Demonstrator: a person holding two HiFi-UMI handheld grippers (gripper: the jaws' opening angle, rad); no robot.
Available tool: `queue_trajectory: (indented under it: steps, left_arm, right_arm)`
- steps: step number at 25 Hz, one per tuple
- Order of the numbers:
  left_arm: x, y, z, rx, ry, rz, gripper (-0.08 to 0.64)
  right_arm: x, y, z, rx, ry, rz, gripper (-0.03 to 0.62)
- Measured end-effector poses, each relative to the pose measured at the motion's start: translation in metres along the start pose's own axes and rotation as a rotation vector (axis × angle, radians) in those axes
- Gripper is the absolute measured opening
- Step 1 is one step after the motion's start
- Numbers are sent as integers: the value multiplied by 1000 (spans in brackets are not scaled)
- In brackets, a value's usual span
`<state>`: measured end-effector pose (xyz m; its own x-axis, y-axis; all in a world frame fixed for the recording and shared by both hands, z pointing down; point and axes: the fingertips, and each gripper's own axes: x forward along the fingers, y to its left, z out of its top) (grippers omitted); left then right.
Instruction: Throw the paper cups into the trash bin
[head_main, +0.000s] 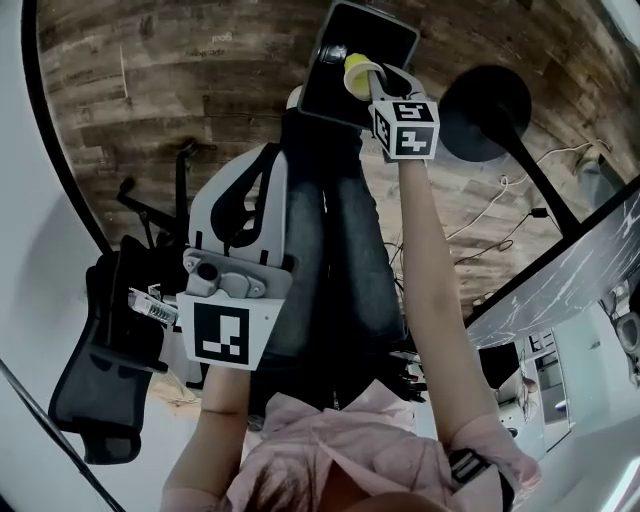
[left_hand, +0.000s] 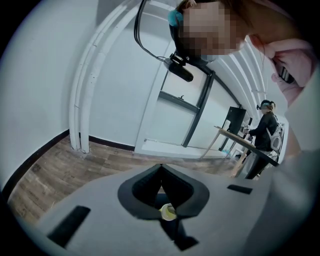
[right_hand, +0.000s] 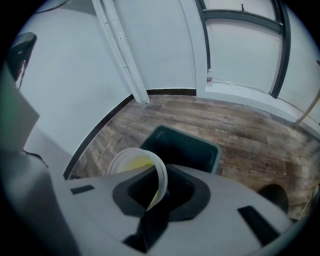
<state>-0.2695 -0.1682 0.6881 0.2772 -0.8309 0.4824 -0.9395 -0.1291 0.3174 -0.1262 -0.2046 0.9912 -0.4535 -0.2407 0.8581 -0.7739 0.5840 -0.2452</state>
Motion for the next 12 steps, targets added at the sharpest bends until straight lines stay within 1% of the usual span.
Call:
queue_trajectory:
  steps: [7,10,12]
  left_arm:
    - [7,12,-11,-8,-21,21,15]
    - [10,19,-16,-2,-32,36,15]
    - [14,24,-20,-1,-37,45,15]
  right_arm:
    - [30,1,-5,1,27,2,54]
    - [45,-1,-8,31,36,-3,54]
    - [55,-5,-11,71,39,-2,54]
